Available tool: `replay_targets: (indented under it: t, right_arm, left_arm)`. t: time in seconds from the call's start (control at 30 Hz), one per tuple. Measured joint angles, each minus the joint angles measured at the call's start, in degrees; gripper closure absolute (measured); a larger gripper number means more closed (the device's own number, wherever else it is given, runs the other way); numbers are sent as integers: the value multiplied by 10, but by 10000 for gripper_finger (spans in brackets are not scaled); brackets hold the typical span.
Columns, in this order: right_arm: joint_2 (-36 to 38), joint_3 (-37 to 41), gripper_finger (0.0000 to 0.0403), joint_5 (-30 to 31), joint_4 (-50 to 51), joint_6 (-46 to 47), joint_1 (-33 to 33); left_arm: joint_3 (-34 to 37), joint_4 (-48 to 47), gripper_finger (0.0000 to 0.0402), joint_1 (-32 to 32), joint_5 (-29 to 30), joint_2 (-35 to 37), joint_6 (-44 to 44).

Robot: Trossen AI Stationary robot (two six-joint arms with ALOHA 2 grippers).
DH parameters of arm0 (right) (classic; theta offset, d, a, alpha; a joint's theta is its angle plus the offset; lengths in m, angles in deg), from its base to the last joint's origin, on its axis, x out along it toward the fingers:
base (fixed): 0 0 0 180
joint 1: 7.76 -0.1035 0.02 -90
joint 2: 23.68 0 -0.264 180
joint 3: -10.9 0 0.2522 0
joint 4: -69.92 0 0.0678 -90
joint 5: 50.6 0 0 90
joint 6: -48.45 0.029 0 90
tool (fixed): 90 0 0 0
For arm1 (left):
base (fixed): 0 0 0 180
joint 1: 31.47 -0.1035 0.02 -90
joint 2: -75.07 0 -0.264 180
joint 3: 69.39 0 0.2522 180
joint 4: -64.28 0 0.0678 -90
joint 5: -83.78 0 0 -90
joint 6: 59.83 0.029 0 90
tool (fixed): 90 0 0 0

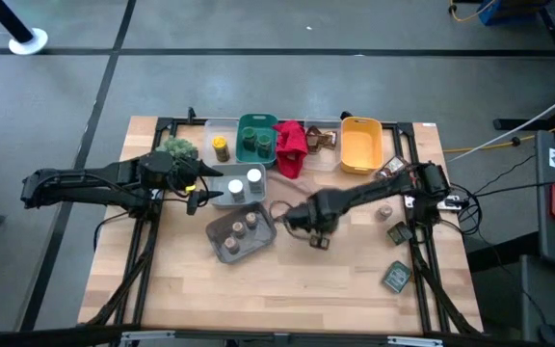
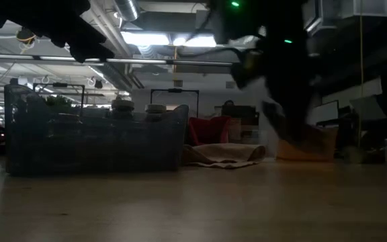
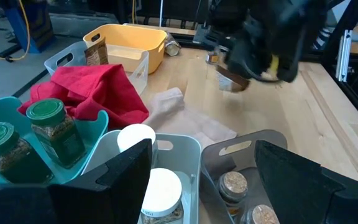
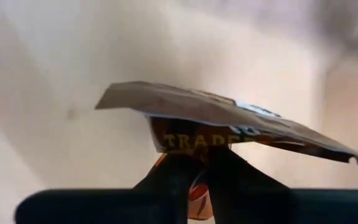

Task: Sort spices by type
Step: Put the orange seasoning pack into the right transparent bin

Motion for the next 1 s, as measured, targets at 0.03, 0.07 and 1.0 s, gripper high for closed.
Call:
replay_targets:
  t: [0.03,0.07,1.0]
  right_arm:
    - [0,-12,367,14,2,-18,11]
    - [0,-24,367,28,3,-36,22]
    - [54,-52,368,89,-162,-270,342]
  left_arm:
    - [0,0,133,0,0,0,0]
    - [0,0,133,0,0,0,0]
    - [0,4,133,0,14,1,-4]
